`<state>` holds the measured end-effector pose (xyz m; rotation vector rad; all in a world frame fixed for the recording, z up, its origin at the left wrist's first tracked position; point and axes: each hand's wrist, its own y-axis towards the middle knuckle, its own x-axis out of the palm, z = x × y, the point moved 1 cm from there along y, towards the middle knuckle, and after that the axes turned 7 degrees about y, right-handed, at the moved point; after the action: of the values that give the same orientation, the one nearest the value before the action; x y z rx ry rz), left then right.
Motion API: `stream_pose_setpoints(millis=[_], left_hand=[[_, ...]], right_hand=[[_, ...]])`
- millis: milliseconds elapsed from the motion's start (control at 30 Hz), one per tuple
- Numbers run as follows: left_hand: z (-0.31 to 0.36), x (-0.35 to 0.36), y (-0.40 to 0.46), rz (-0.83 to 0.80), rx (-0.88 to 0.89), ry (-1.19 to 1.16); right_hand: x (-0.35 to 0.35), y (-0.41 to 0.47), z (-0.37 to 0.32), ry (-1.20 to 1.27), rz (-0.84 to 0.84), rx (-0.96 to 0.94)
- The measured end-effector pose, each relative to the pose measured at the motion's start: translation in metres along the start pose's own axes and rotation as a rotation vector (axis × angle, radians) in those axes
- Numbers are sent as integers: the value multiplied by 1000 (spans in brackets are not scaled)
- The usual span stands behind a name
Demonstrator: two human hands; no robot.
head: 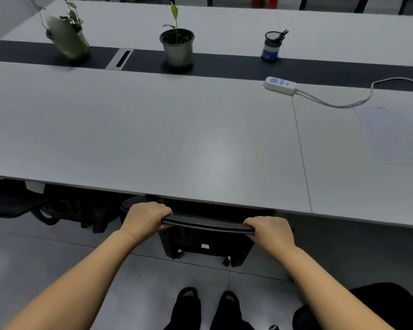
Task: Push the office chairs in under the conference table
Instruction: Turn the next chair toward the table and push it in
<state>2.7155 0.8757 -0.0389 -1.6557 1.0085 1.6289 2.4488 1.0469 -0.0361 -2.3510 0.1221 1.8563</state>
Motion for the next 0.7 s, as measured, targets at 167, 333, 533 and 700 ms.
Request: stream_pose_setpoints(millis=[167,333,533,700], left_hand=[[4,-8,-1,-47,-34,6],[6,-16,0,-125,-44,-85],[-3,-28,1,-430,36,-149],[5,-65,-20,-163,-85,-515]], right_hand=[[-6,-1,-6,68,-63,31],[-11,1,-8,100,-161,96],[-36,-14,-32,378,-239,165],[-64,-50,-83,811,112,259]])
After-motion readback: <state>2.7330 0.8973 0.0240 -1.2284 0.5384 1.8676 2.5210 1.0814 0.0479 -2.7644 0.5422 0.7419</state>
